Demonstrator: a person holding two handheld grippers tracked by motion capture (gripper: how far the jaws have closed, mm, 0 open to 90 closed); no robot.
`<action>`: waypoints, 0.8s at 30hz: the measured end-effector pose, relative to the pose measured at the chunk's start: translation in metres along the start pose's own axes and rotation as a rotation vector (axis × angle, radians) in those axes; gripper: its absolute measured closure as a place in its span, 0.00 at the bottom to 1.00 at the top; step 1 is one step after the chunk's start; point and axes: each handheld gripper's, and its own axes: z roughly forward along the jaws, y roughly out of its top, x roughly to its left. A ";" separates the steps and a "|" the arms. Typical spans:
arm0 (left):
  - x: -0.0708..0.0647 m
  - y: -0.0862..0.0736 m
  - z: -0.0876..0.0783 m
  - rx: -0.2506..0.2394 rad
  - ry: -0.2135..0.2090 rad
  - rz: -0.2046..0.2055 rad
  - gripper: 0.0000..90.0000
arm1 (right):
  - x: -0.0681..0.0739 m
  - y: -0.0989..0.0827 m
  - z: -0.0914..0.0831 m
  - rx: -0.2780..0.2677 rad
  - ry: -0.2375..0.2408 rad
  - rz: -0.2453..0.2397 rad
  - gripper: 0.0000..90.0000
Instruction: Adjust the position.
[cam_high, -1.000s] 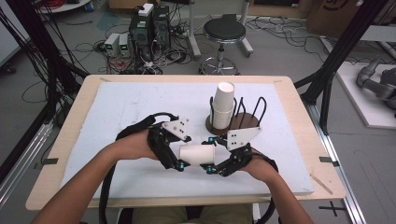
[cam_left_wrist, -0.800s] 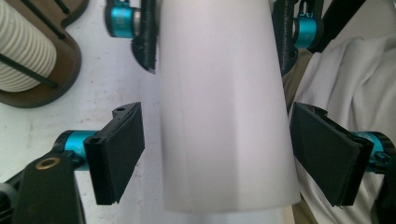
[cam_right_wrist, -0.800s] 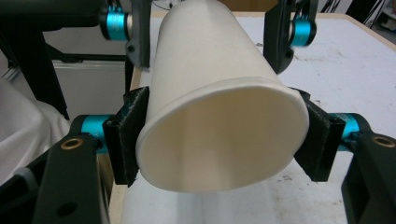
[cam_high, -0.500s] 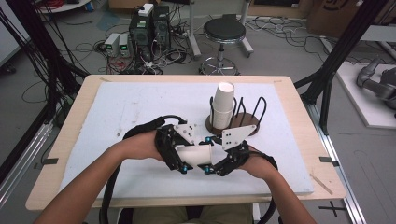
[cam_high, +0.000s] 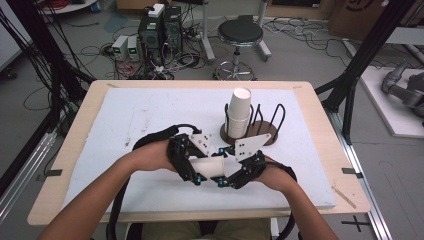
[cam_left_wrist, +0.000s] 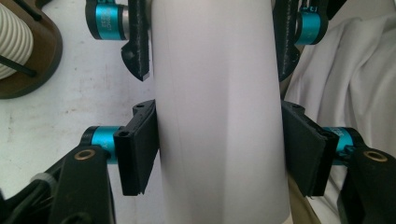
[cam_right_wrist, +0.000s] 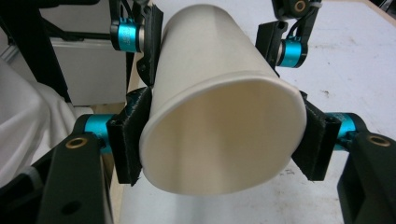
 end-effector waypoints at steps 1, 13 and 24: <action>0.000 -0.001 -0.001 -0.017 0.005 -0.006 0.38 | 0.000 0.000 -0.001 -0.013 -0.006 0.001 0.33; -0.002 -0.026 0.000 -0.264 0.010 -0.050 0.38 | -0.002 -0.002 -0.015 -0.192 -0.036 0.091 0.21; -0.001 -0.045 -0.001 -0.544 0.070 -0.097 0.38 | -0.007 -0.002 -0.026 -0.294 -0.042 0.160 0.20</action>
